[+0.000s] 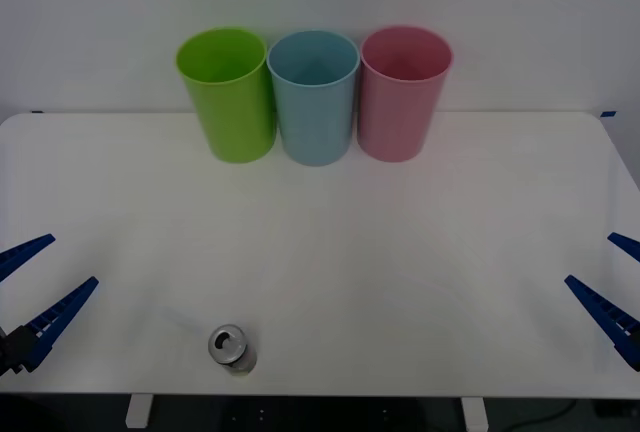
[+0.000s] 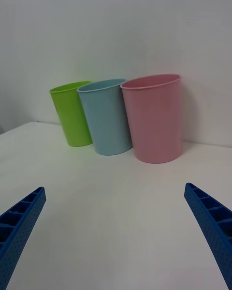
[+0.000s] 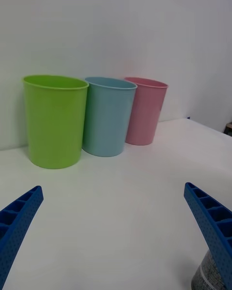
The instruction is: Grasp the object on the table and drop it into the matching bin: aluminum can to the light blue bin, PET bottle to the pink bin.
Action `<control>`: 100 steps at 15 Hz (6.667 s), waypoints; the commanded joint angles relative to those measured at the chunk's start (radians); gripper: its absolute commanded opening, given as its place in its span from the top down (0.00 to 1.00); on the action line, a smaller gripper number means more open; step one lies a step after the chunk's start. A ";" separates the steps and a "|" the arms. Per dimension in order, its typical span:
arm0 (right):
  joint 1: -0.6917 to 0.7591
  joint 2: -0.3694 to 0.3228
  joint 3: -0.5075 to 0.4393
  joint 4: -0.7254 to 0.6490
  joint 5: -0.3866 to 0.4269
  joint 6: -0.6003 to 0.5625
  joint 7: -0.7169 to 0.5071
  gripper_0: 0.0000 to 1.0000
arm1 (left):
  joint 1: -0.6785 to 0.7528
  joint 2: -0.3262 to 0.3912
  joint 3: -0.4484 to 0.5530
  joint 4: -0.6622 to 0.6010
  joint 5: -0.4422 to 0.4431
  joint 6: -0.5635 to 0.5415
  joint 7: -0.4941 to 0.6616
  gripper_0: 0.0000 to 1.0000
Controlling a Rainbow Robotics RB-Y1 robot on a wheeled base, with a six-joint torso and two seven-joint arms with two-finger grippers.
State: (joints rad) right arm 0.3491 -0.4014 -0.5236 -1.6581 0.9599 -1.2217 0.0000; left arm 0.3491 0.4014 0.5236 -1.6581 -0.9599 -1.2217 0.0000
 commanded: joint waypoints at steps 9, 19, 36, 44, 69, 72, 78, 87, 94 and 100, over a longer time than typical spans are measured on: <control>0.000 0.000 0.000 0.000 0.000 0.000 0.000 0.00 | 0.025 0.031 -0.007 0.020 0.033 -0.004 -0.008 0.00; 0.000 0.000 0.000 0.000 0.000 0.000 0.000 0.00 | 0.094 0.062 -0.033 0.020 -0.065 -0.053 -0.081 0.00; 0.000 0.000 0.000 0.000 0.000 0.000 0.000 0.00 | 0.019 0.108 -0.280 0.132 -0.235 -0.090 -0.232 0.00; 0.000 0.000 0.000 0.000 0.000 0.000 0.000 0.00 | -0.107 0.091 -0.430 0.337 -0.151 -0.074 -0.399 0.00; 0.000 0.000 0.000 0.000 0.000 0.000 0.000 0.00 | -0.170 -0.084 -0.465 0.393 -0.206 -0.018 -0.508 0.00; 0.000 0.000 0.000 0.000 0.000 0.000 0.000 0.00 | -0.170 -0.084 -0.467 0.396 -0.207 -0.018 -0.508 0.49; 0.000 0.000 0.000 0.000 0.000 0.000 0.000 0.00 | -0.171 -0.084 -0.467 0.400 -0.206 -0.016 -0.522 1.00; 0.000 0.000 0.000 0.000 0.000 0.000 0.000 0.00 | -0.190 -0.084 -0.467 0.400 -0.171 -0.007 -0.502 1.00; 0.000 0.000 0.000 0.000 0.000 0.000 0.000 0.00 | -0.251 -0.084 -0.482 0.389 -0.063 0.045 -0.483 1.00; 0.000 0.000 0.000 0.000 0.000 0.000 0.000 0.00 | -0.255 -0.084 -0.461 0.328 0.029 0.179 -0.434 1.00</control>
State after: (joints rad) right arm 0.3491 -0.4014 -0.5236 -1.6581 0.9599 -1.2217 0.0001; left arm 0.0955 0.3175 0.0575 -1.3238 -0.9329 -1.0552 -0.4410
